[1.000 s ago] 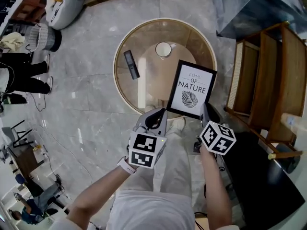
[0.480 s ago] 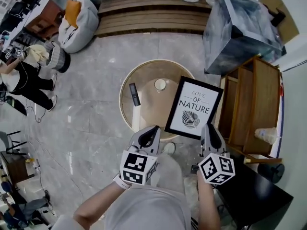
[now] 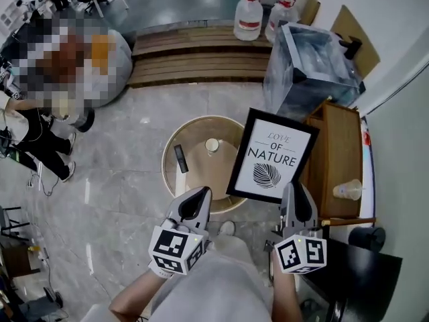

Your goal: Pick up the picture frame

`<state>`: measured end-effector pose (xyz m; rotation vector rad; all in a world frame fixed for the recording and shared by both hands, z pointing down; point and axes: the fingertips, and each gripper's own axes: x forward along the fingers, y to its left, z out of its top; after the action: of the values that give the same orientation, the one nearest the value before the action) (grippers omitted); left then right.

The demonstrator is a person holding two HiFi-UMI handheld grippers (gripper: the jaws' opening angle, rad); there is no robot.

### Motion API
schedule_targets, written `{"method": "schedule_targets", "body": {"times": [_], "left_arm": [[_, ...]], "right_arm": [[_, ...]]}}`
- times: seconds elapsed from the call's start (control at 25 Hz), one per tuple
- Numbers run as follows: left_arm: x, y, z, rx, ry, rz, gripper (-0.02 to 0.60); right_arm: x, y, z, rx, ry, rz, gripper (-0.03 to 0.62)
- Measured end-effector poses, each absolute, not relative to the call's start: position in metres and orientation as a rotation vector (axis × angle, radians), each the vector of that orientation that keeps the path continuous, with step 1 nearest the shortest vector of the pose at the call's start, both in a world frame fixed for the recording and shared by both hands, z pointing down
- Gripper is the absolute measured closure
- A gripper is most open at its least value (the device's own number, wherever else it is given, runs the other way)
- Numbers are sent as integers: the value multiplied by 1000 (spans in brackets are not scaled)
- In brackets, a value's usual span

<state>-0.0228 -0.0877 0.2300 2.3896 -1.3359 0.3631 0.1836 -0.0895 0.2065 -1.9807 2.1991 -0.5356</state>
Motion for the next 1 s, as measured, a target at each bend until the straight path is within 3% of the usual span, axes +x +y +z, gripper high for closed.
{"method": "schedule_targets", "body": {"times": [0.32,1.0], "left_arm": [[-41,-89,160,2498,-1378,288,590],[-38,-90,146,2518,-1383,286,591]], "right_arm": [[172,-67,141,-2001,2136,-403,537],[177,-63,140,-1994,2102,-430,537]]}}
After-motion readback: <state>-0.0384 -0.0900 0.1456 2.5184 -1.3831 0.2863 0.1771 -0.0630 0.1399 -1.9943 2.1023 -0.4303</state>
